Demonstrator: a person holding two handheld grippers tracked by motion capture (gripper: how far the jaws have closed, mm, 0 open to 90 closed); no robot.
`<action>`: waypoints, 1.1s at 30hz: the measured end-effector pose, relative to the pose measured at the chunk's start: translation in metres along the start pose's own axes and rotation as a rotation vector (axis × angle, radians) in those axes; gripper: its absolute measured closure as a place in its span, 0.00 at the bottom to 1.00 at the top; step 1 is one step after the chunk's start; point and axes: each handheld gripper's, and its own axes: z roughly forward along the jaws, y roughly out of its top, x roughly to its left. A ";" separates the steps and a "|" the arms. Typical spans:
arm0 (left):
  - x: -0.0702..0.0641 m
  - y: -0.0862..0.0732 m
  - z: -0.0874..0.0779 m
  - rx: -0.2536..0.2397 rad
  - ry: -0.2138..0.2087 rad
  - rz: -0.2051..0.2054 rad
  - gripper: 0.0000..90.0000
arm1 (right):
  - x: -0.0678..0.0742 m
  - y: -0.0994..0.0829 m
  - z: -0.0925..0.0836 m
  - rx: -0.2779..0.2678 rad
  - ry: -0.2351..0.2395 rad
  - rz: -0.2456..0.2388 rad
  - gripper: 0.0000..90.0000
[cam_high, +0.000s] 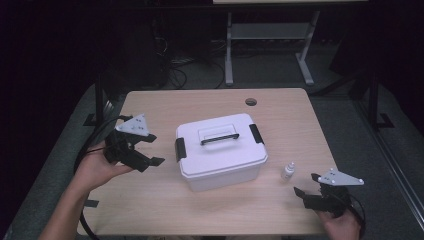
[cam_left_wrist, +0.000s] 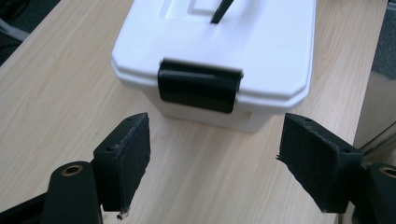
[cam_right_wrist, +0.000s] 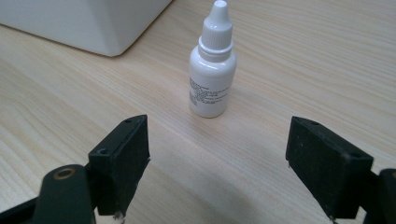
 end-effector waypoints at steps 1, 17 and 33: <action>0.000 0.008 0.003 0.008 -0.007 0.010 0.27 | 0.000 0.000 0.000 0.000 0.000 0.002 0.23; 0.004 0.054 0.033 0.070 -0.042 0.049 0.26 | -0.001 0.000 -0.002 -0.001 0.002 0.007 0.24; 0.000 0.089 0.057 0.099 -0.064 0.093 0.29 | -0.002 0.000 -0.003 -0.008 0.009 0.004 0.24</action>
